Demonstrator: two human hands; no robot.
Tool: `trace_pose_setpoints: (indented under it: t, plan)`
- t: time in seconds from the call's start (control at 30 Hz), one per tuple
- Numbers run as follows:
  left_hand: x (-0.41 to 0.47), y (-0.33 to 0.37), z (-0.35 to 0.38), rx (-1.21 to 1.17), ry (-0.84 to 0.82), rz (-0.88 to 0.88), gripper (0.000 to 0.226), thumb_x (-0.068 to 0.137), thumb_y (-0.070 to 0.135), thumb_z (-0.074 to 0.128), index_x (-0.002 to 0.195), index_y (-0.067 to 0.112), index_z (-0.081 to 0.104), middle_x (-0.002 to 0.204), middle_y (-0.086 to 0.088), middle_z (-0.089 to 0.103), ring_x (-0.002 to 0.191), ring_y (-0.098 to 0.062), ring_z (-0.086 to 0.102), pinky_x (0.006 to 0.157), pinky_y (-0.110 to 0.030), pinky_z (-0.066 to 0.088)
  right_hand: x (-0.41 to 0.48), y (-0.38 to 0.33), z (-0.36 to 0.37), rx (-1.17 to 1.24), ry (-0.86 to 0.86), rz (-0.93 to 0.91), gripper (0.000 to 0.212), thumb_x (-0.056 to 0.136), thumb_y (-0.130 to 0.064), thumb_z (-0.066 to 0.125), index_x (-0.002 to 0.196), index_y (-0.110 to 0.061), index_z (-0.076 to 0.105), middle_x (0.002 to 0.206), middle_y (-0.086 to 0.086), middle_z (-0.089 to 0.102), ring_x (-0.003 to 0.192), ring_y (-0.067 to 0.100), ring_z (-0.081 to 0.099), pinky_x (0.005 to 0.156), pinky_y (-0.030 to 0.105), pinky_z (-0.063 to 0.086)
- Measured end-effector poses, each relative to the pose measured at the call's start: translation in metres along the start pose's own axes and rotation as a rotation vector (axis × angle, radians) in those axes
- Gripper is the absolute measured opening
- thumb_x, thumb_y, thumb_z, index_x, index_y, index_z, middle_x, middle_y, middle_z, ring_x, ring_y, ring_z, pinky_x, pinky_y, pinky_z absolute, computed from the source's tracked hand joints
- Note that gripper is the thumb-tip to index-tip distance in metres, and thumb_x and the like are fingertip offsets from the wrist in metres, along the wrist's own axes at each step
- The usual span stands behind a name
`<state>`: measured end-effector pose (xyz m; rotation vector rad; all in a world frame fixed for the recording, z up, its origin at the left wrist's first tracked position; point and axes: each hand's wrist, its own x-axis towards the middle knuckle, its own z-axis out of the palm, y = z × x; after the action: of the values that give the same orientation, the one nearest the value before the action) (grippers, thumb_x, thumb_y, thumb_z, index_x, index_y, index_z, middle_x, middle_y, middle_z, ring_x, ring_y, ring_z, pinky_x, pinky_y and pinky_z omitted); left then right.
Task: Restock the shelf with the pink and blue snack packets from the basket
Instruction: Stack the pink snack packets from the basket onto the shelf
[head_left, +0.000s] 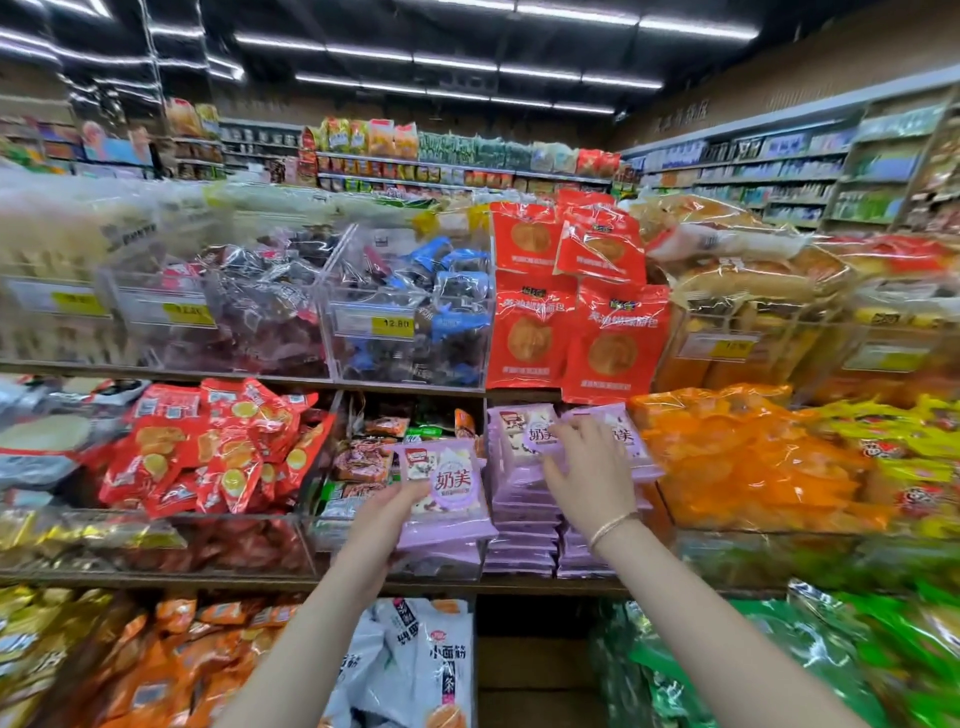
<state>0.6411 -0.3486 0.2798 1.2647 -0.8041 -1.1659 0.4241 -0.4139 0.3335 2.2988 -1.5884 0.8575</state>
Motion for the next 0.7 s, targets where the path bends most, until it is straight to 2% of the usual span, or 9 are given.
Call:
trace_pose_setpoints:
  t: [0.07, 0.1, 0.2, 0.3, 0.37, 0.43, 0.47, 0.57, 0.7]
  plan:
    - [0.004, -0.003, -0.001, 0.084, 0.012, 0.041, 0.027, 0.080, 0.046, 0.067, 0.102, 0.031, 0.059, 0.100, 0.017, 0.056, 0.100, -0.012, 0.050, 0.089, -0.035, 0.038, -0.010, -0.013, -0.004, 0.131, 0.032, -0.107, 0.024, 0.091, -0.033, 0.048, 0.104, -0.017, 0.061, 0.104, 0.000, 0.058, 0.106, 0.019, 0.053, 0.099, 0.037, 0.042]
    - [0.004, -0.004, -0.001, 0.122, 0.018, 0.063, 0.025, 0.080, 0.045, 0.067, 0.099, 0.031, 0.059, 0.096, 0.020, 0.056, 0.094, -0.008, 0.053, 0.087, -0.032, 0.039, -0.017, -0.023, -0.005, 0.233, -0.006, -0.114, 0.027, 0.091, -0.040, 0.045, 0.096, -0.019, 0.060, 0.093, -0.002, 0.060, 0.094, 0.015, 0.057, 0.093, 0.038, 0.047]
    - [0.006, -0.005, 0.001, 0.262, 0.009, 0.163, 0.018, 0.082, 0.044, 0.065, 0.094, 0.032, 0.061, 0.093, 0.022, 0.061, 0.087, 0.005, 0.054, 0.071, -0.019, 0.040, -0.030, -0.052, 0.002, 0.458, -0.243, 0.045, 0.034, 0.086, -0.057, 0.045, 0.086, -0.023, 0.051, 0.069, -0.004, 0.058, 0.063, 0.009, 0.056, 0.061, 0.033, 0.052]
    - [0.007, -0.006, 0.001, 0.302, 0.033, 0.195, 0.024, 0.085, 0.047, 0.061, 0.100, 0.029, 0.059, 0.088, 0.020, 0.058, 0.083, 0.007, 0.052, 0.069, -0.016, 0.038, -0.033, -0.063, 0.016, 0.671, -0.339, 0.183, 0.030, 0.086, -0.045, 0.059, 0.095, -0.019, 0.047, 0.072, -0.001, 0.054, 0.062, 0.010, 0.052, 0.059, 0.025, 0.044]
    - [0.007, -0.005, 0.001, 0.287, 0.046, 0.187, 0.031, 0.084, 0.057, 0.055, 0.088, 0.026, 0.060, 0.076, 0.010, 0.059, 0.071, -0.006, 0.055, 0.068, -0.020, 0.039, -0.032, -0.059, 0.017, 0.757, -0.278, 0.180, 0.016, 0.089, -0.030, 0.060, 0.092, -0.023, 0.045, 0.067, -0.004, 0.049, 0.056, 0.000, 0.046, 0.053, 0.012, 0.038]
    - [0.008, -0.006, 0.001, 0.269, 0.058, 0.168, 0.048, 0.084, 0.066, 0.047, 0.076, 0.019, 0.058, 0.074, -0.004, 0.054, 0.070, -0.014, 0.051, 0.070, -0.029, 0.038, -0.028, -0.049, 0.013, 0.778, -0.226, 0.135, 0.016, 0.091, -0.019, 0.056, 0.087, -0.029, 0.044, 0.064, -0.007, 0.045, 0.054, -0.004, 0.045, 0.053, 0.009, 0.038]
    - [0.008, -0.007, 0.001, 0.271, 0.077, 0.162, 0.051, 0.083, 0.066, 0.046, 0.072, 0.018, 0.060, 0.073, -0.001, 0.051, 0.069, -0.014, 0.048, 0.067, -0.029, 0.037, -0.027, -0.044, 0.011, 0.768, -0.234, 0.114, 0.017, 0.092, -0.016, 0.054, 0.086, -0.028, 0.044, 0.064, -0.008, 0.043, 0.054, -0.004, 0.044, 0.055, 0.008, 0.038]
    - [0.011, -0.007, 0.002, 0.286, 0.105, 0.147, 0.033, 0.085, 0.061, 0.051, 0.068, 0.036, 0.064, 0.068, 0.016, 0.037, 0.060, -0.004, 0.038, 0.058, -0.021, 0.035, -0.028, -0.039, 0.012, 0.737, -0.318, 0.120, 0.010, 0.093, -0.016, 0.051, 0.093, -0.024, 0.044, 0.068, -0.007, 0.045, 0.058, -0.001, 0.043, 0.054, 0.008, 0.040]
    - [0.009, -0.004, 0.003, 0.311, 0.102, 0.128, 0.029, 0.083, 0.064, 0.051, 0.071, 0.040, 0.062, 0.068, 0.016, 0.037, 0.062, -0.008, 0.044, 0.057, -0.022, 0.039, -0.036, -0.047, 0.018, 0.808, -0.332, 0.169, 0.019, 0.092, -0.027, 0.055, 0.101, -0.026, 0.038, 0.079, 0.000, 0.050, 0.067, 0.012, 0.050, 0.057, 0.018, 0.042]
